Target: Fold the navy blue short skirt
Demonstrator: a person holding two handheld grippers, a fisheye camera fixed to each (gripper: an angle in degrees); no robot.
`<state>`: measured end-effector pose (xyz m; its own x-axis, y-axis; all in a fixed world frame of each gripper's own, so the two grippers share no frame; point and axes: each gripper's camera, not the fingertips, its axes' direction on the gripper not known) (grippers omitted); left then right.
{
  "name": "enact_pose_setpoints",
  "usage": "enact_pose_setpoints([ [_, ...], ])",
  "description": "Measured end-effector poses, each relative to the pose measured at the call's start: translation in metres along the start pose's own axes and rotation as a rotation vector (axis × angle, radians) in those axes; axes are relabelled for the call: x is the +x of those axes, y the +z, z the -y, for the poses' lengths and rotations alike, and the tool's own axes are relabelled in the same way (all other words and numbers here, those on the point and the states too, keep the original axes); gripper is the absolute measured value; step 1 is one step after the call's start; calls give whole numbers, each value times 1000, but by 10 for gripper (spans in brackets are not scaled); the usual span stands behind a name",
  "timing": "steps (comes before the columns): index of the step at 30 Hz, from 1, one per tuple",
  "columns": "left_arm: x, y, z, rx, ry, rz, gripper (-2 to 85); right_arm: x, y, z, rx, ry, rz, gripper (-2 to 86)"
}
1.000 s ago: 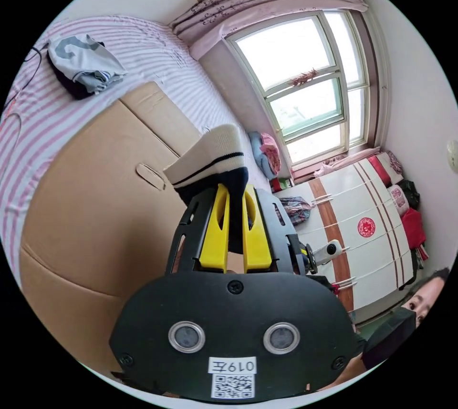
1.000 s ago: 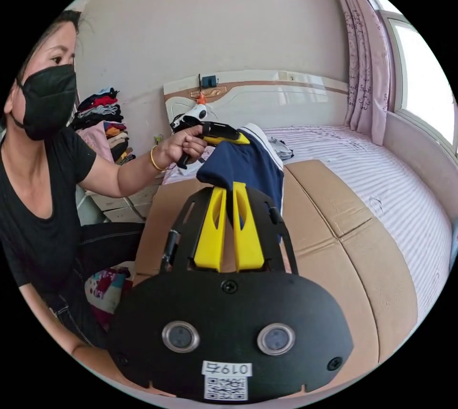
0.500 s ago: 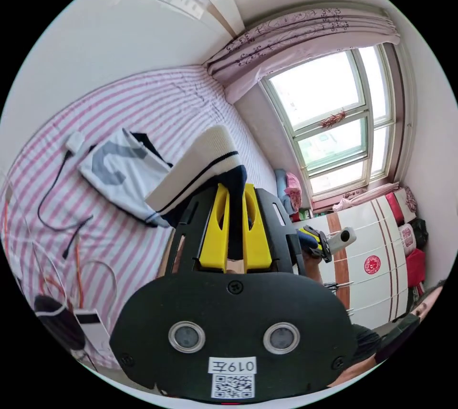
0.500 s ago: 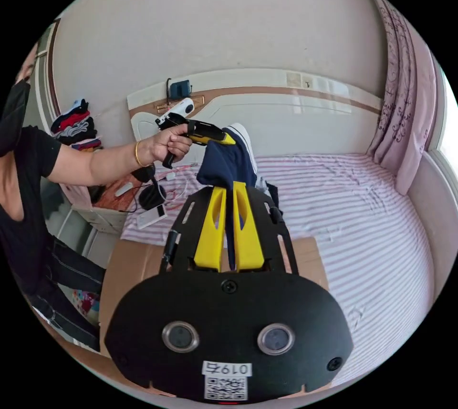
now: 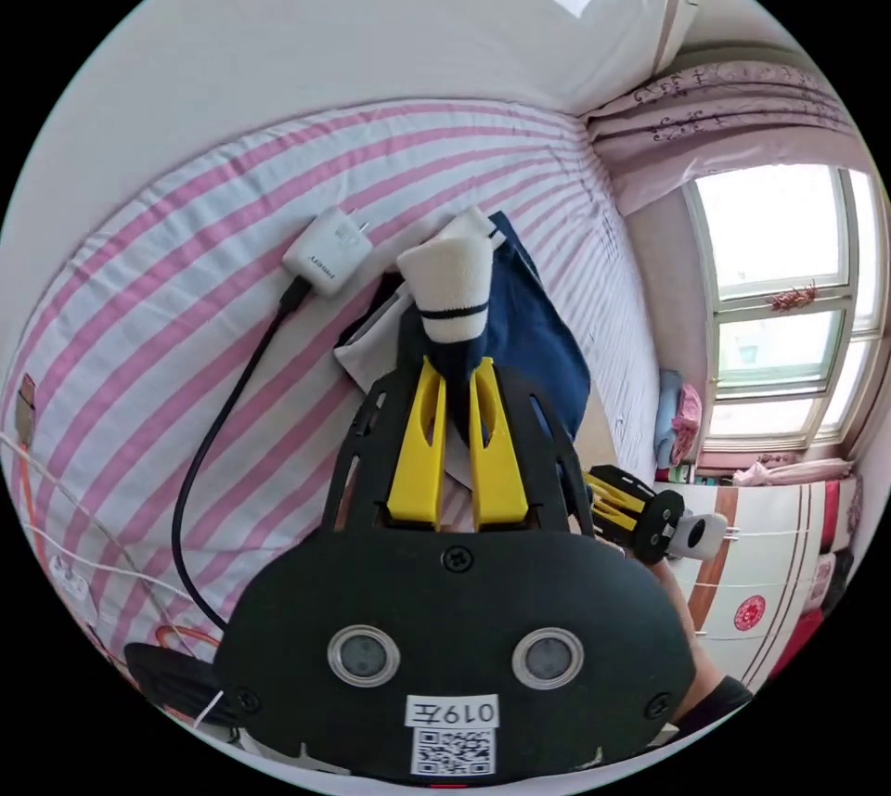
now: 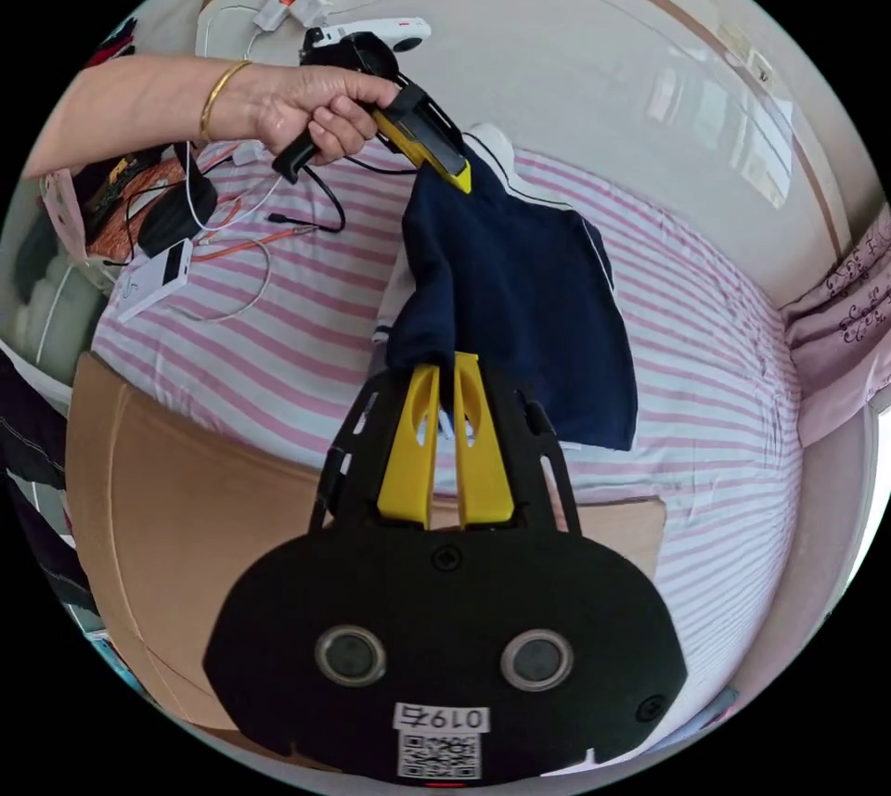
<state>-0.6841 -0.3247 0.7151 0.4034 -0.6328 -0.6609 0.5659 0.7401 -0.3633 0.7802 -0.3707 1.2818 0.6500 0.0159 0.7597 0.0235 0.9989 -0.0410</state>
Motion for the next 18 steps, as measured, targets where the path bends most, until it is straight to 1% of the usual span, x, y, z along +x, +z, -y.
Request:
enact_pose_setpoints([
  [4, 6, -4, 11, -76, -75, 22, 45, -22, 4, 8, 0, 14, -13, 12],
  [6, 11, -9, 17, -119, -164, 55, 55, -36, 12, 17, -56, -20, -34, 23],
  [8, 17, -12, 18, -153, -212, 80, 61, -59, 21, 28, -117, -75, -112, 40],
  [11, 27, -27, 16, -159, -289, 158, 60, -90, 22, 38, -146, -140, -188, 77],
  [12, 30, -34, 14, -164, -320, 159, 56, -97, 21, 39, -151, -152, -223, 84],
  [14, 38, -53, 10, -117, -353, 172, 41, -122, 15, 39, -160, -188, -325, 94],
  [16, 54, -74, 5, -62, -357, 250, 31, -138, 7, 37, -164, -208, -357, 100],
  [17, 68, -85, 2, -26, -337, 277, 27, -148, 1, 35, -161, -218, -367, 104],
  [18, 86, -93, -3, 22, -276, 258, 23, -152, -4, 35, -156, -218, -364, 101],
])
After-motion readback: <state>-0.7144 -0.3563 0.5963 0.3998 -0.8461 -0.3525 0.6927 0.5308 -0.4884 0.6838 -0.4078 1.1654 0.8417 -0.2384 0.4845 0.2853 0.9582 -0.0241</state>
